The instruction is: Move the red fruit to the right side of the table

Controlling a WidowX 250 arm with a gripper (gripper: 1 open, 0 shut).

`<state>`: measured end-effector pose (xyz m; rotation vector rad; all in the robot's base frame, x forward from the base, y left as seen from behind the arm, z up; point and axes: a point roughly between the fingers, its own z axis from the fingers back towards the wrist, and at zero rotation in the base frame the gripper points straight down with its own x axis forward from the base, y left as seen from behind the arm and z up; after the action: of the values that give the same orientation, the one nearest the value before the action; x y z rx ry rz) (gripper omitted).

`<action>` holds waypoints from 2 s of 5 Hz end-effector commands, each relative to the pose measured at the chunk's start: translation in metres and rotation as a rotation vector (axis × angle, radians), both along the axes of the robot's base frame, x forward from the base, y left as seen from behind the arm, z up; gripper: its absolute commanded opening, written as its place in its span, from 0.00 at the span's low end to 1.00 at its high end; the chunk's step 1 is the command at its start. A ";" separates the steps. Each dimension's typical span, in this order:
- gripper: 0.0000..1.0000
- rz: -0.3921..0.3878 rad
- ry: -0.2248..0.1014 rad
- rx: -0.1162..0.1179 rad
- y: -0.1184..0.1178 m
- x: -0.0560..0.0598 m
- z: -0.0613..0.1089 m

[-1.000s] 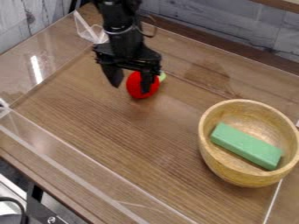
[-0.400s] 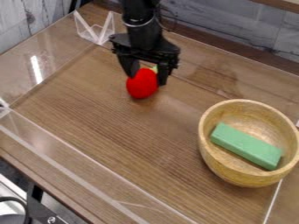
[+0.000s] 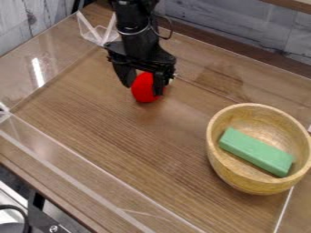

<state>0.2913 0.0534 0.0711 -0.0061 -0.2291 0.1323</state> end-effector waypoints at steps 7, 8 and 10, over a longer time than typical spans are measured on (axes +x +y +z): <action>0.00 -0.157 -0.088 0.070 -0.033 0.062 0.007; 0.00 -0.131 -0.083 0.078 -0.029 0.063 0.003; 0.00 -0.151 -0.085 0.083 -0.037 0.072 0.012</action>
<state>0.3545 0.0159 0.0667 0.0495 -0.2643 -0.0234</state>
